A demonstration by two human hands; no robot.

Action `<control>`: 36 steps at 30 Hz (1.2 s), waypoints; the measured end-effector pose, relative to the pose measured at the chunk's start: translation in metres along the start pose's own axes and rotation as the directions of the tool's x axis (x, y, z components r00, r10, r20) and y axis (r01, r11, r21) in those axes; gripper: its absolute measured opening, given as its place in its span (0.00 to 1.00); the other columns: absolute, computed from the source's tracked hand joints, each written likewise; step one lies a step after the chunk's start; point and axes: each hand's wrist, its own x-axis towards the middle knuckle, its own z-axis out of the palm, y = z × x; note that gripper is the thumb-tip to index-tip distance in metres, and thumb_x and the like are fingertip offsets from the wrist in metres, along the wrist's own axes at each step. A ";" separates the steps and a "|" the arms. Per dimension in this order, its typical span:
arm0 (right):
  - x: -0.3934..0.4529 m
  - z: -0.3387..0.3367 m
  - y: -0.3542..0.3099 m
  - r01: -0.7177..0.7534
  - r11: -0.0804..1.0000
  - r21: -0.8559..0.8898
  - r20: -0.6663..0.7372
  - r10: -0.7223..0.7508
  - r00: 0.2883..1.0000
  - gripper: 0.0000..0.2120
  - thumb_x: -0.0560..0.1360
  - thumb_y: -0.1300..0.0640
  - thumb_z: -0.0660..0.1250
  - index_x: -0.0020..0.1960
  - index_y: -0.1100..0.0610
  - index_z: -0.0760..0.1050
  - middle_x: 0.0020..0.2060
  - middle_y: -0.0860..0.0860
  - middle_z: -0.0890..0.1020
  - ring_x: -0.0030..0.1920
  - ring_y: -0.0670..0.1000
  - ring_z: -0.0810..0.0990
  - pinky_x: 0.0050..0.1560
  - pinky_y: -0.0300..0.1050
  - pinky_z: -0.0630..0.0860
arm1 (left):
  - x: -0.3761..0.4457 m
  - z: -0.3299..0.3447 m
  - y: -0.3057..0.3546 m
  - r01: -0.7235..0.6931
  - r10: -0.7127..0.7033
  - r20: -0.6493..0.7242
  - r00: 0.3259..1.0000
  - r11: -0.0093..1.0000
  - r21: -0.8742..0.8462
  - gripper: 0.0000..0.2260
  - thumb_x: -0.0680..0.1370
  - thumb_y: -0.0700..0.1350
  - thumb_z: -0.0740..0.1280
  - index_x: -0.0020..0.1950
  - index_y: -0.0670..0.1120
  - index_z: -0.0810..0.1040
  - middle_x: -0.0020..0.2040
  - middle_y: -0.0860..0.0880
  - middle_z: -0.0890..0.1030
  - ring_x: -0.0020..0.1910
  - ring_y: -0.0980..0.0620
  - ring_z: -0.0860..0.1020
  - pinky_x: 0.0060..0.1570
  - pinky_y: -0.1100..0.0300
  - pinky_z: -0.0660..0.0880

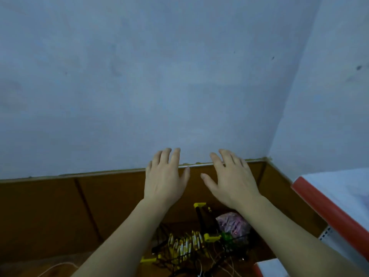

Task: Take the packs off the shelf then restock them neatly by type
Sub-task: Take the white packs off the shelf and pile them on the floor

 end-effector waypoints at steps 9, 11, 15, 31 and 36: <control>-0.050 -0.107 0.024 -0.229 0.966 -0.118 -0.103 0.217 0.971 0.34 0.80 0.34 0.49 0.79 0.53 0.58 0.77 0.55 0.63 0.76 0.57 0.60 0.74 0.57 0.60 | 0.022 -0.072 0.065 -0.237 0.233 -0.044 0.971 0.961 -0.139 0.27 0.82 0.60 0.56 0.78 0.50 0.60 0.77 0.48 0.64 0.76 0.44 0.59 0.72 0.45 0.63; -0.071 -0.127 0.028 -0.300 0.946 -0.123 -0.142 0.283 0.949 0.37 0.77 0.33 0.46 0.78 0.53 0.61 0.76 0.56 0.65 0.76 0.58 0.61 0.73 0.58 0.61 | 0.020 -0.083 0.081 -0.304 0.299 -0.057 0.953 0.935 -0.182 0.27 0.82 0.60 0.57 0.78 0.49 0.61 0.76 0.47 0.65 0.76 0.44 0.60 0.72 0.45 0.63; -0.126 -0.157 0.039 -0.436 0.885 -0.165 -0.179 0.408 0.895 0.38 0.76 0.33 0.43 0.78 0.53 0.60 0.76 0.55 0.65 0.76 0.57 0.60 0.74 0.57 0.61 | 0.004 -0.099 0.124 -0.415 0.411 -0.079 0.908 0.858 -0.302 0.27 0.82 0.59 0.58 0.78 0.50 0.61 0.76 0.48 0.66 0.76 0.45 0.61 0.73 0.44 0.63; -0.449 -0.284 0.052 -0.852 0.420 -0.313 -0.386 0.763 0.518 0.35 0.78 0.34 0.49 0.78 0.54 0.62 0.77 0.57 0.64 0.77 0.59 0.60 0.74 0.58 0.62 | -0.194 -0.184 0.348 -0.749 0.775 -0.296 0.558 0.317 -0.581 0.27 0.78 0.59 0.58 0.74 0.46 0.70 0.69 0.44 0.75 0.67 0.41 0.72 0.65 0.44 0.71; -0.564 -0.326 0.028 -0.907 0.239 -0.346 -0.413 0.829 0.376 0.36 0.79 0.33 0.45 0.79 0.52 0.57 0.79 0.55 0.60 0.79 0.58 0.56 0.77 0.58 0.57 | -0.296 -0.230 0.408 -0.744 0.822 -0.341 0.455 0.141 -0.653 0.28 0.79 0.60 0.56 0.75 0.47 0.68 0.70 0.44 0.74 0.69 0.42 0.71 0.67 0.43 0.70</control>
